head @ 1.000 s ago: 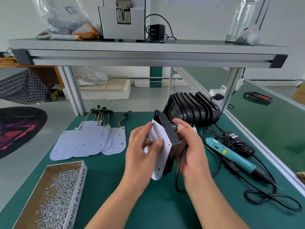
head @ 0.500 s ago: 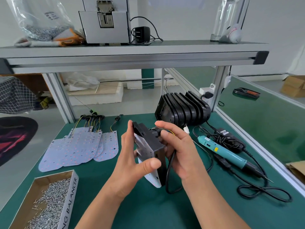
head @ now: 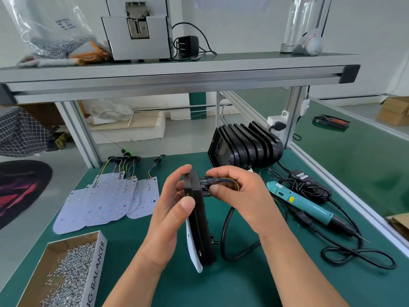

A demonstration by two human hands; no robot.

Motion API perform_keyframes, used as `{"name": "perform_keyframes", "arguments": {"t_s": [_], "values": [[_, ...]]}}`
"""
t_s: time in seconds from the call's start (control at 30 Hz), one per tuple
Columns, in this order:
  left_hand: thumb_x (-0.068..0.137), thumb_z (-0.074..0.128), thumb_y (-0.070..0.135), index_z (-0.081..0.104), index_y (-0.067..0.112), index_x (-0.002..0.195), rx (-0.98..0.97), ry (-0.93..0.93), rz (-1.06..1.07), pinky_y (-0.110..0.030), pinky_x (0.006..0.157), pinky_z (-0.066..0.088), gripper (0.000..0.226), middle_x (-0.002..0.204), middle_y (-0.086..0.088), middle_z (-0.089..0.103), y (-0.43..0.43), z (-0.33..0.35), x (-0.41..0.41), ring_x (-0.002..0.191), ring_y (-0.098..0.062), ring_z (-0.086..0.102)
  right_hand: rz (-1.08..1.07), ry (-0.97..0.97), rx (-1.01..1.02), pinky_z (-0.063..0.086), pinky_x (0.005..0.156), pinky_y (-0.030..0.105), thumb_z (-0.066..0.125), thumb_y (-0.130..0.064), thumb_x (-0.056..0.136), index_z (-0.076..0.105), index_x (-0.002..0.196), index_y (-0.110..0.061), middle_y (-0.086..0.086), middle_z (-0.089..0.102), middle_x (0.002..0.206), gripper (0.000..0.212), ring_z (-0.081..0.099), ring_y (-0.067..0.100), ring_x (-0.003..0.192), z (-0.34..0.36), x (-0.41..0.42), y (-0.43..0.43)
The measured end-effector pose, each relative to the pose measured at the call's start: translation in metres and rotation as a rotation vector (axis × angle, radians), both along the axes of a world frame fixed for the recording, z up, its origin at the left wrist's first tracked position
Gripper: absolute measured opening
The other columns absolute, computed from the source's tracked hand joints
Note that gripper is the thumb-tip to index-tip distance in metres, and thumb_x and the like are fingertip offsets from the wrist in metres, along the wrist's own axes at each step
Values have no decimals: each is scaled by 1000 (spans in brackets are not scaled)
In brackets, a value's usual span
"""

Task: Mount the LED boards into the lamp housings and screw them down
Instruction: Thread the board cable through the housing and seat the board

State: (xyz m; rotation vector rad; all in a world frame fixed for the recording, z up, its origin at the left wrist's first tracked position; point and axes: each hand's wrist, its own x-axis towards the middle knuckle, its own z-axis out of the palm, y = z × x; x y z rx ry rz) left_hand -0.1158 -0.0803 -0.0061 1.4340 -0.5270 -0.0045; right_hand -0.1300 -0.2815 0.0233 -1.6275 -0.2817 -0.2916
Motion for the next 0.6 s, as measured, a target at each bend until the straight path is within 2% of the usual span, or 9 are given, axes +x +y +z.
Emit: {"name": "perform_keyframes", "arguments": {"t_s": [0.07, 0.17, 0.27, 0.3, 0.33, 0.43, 0.6], "values": [[88, 72, 71, 44, 29, 160, 1, 16, 13, -43, 108, 43, 88, 139, -12, 64, 0, -1, -1, 127, -25, 61, -4, -3, 33, 61, 88, 29, 83, -20, 88, 80, 113, -35, 0, 81, 102, 28, 75, 16, 93, 1, 0, 1], [85, 74, 72, 47, 29, 157, 3, 31, 28, -48, 108, 42, 87, 137, -11, 66, 0, 0, -1, 127, -28, 62, 3, 22, 125, 60, 79, 26, 83, -23, 86, 82, 106, -28, 6, 80, 90, 21, 76, 18, 79, 3, -1, 4], [82, 77, 71, 49, 29, 155, -54, 72, 17, -65, 112, 41, 89, 144, -21, 60, 2, 1, 0, 135, -49, 54, 42, 24, 167, 61, 80, 28, 82, -18, 88, 82, 108, -25, 10, 80, 93, 21, 79, 25, 82, 2, 0, 6], [81, 77, 71, 49, 30, 155, -65, 83, 12, -64, 111, 42, 90, 146, -24, 58, 2, 2, 0, 136, -52, 52, 51, 21, 171, 61, 81, 29, 82, -17, 88, 82, 109, -25, 10, 81, 95, 23, 79, 26, 85, 2, 0, 6], [80, 78, 72, 50, 31, 154, -64, 85, 13, -58, 108, 45, 90, 146, -25, 58, 2, 2, 1, 134, -50, 54, 46, 14, 160, 62, 82, 30, 82, -18, 88, 82, 110, -26, 10, 81, 97, 23, 79, 26, 87, 2, 1, 6], [77, 79, 73, 53, 33, 151, -66, 75, 22, -43, 103, 48, 88, 144, -21, 60, 2, 3, 0, 126, -33, 59, 11, -9, 98, 63, 88, 33, 84, -27, 87, 80, 112, -32, 5, 81, 99, 26, 79, 25, 93, 1, 1, 6], [77, 80, 72, 55, 32, 151, -119, 94, -6, -51, 103, 43, 88, 146, -25, 55, 0, 5, -2, 122, -32, 56, -20, -12, 32, 63, 94, 41, 82, -24, 88, 79, 113, -38, -1, 81, 107, 29, 77, 23, 102, -4, 3, 7]]}}
